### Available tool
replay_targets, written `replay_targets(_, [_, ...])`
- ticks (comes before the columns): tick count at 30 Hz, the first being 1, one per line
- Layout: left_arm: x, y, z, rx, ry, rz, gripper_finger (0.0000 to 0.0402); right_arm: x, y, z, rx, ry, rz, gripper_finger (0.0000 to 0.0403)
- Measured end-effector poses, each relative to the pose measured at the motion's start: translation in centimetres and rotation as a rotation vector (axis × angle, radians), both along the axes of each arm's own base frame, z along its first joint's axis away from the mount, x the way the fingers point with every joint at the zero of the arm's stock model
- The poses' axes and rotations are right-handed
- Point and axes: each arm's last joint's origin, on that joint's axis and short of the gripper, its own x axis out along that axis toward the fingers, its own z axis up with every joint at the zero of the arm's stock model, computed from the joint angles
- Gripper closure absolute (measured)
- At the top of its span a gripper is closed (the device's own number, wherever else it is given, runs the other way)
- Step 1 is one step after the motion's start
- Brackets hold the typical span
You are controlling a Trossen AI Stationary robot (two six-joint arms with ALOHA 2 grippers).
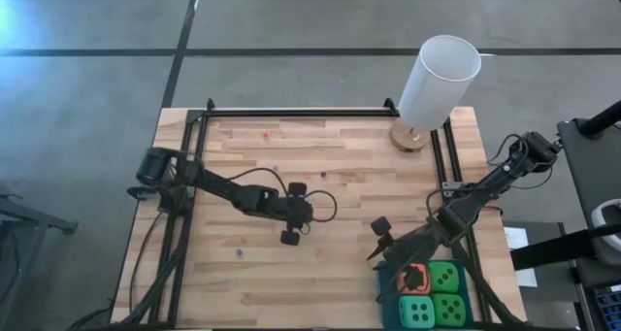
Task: Pick & Place Dice
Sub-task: Put the small orange die into the blue bin
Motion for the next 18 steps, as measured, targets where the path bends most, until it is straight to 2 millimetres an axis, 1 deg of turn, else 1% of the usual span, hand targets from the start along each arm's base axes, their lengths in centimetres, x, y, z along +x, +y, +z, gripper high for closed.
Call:
replay_targets(4, [0.2,0.2,-0.1,0.007,-0.014,0.023,0.0323,0.0,0.0,0.0,-0.004,-0.001,0.002,0.0275])
replay_targets(8, [0.5,0.2,-1.0,-0.001,-0.012,0.024,0.0323,0.0,0.0,-0.1,-0.006,0.000,0.003,0.0273])
replay_targets(18, [0.7,0.7,-1.4,-0.022,-0.011,0.045,0.0323,0.0,0.0,-0.1,-0.005,-0.001,0.003,0.0284])
